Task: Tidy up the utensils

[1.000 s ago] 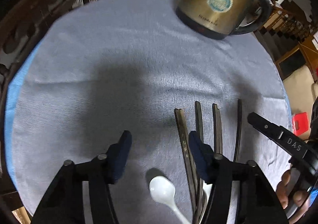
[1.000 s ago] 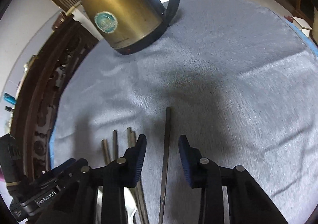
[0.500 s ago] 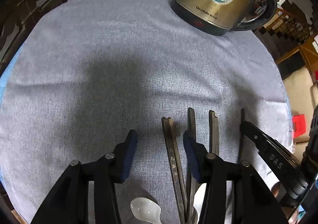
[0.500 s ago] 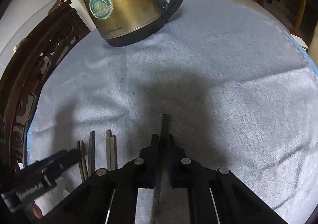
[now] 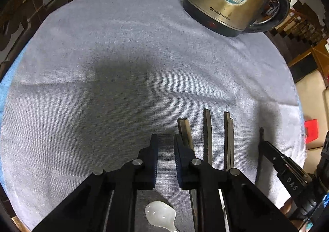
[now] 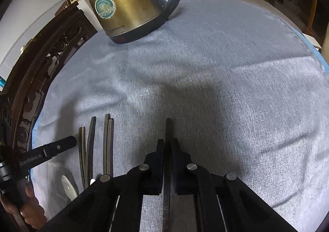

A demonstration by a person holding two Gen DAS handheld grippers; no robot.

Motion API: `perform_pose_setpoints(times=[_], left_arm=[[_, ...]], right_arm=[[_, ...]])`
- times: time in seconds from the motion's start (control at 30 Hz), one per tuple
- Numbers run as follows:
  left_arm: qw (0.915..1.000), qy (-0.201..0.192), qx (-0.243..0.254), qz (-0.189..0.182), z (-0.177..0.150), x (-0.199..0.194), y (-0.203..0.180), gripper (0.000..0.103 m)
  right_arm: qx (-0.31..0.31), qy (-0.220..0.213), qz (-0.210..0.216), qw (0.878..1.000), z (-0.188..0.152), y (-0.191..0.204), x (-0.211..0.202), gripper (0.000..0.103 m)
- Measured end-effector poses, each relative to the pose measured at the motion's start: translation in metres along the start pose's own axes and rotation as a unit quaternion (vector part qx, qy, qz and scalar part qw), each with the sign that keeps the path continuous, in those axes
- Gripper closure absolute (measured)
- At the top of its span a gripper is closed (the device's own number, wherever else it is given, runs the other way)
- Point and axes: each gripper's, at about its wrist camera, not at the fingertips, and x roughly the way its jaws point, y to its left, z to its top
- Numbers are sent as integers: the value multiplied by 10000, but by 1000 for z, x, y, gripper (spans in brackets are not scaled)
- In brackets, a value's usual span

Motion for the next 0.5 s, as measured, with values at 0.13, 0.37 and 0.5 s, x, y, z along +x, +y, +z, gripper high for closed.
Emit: perform_pose_setpoints(times=[0.13,0.37,0.5], left_arm=[[10000,-2,95,11,-4,-1,-5,87],[9996,102,-107,-222,-4,0,-3,85],[9997,113,-39,-234,-12,-5,-6,84]], right_arm=[[36,11,103,9999,-3,-5,-3,95],[30,-66,258,9996,-6,-9,-4,95],[4,-60,303,9995,-5,-10,-4,95]])
